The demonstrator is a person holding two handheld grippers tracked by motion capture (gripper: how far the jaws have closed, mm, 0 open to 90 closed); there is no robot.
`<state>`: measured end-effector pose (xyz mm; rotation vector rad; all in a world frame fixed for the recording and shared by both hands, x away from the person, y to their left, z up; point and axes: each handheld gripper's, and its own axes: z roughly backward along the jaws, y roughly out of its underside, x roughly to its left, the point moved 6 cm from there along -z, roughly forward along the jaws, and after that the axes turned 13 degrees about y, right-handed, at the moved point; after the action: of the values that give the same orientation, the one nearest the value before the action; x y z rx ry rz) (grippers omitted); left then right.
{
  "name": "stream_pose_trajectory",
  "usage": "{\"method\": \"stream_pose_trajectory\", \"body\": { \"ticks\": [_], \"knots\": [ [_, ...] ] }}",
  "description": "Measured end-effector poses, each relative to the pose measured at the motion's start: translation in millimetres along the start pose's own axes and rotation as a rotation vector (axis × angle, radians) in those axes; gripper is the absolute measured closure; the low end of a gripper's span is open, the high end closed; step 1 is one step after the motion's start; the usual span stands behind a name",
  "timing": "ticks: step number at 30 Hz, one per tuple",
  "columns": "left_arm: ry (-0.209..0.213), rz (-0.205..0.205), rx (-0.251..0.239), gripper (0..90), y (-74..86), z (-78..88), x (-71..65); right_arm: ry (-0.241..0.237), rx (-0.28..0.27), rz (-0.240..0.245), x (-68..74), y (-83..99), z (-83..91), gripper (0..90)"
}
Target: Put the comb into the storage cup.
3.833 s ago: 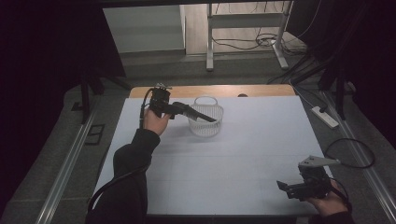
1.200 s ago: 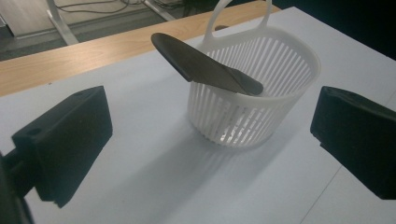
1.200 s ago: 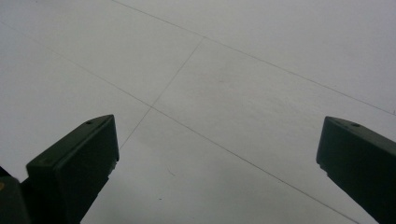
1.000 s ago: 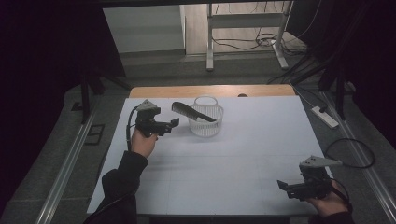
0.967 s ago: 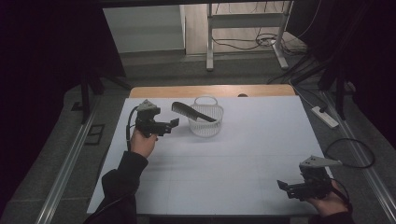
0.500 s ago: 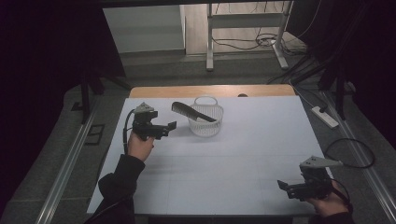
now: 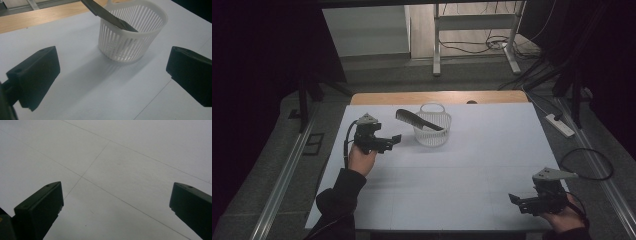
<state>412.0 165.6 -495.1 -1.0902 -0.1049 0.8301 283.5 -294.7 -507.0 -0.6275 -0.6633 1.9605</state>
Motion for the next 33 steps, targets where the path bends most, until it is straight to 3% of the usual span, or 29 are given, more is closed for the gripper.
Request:
{"method": "stream_pose_trajectory", "body": {
  "ticks": [13,33],
  "knots": [
    [-0.014,-0.013,0.009,0.0,7.2,12.3,-6.1,0.002,0.001,0.006,0.5,0.1,0.0,0.0],
    [-0.003,-0.005,-0.002,0.0,18.1,27.6,-16.8,0.003,0.002,0.006,0.5,0.1,-0.1,0.0]
  ]
}}
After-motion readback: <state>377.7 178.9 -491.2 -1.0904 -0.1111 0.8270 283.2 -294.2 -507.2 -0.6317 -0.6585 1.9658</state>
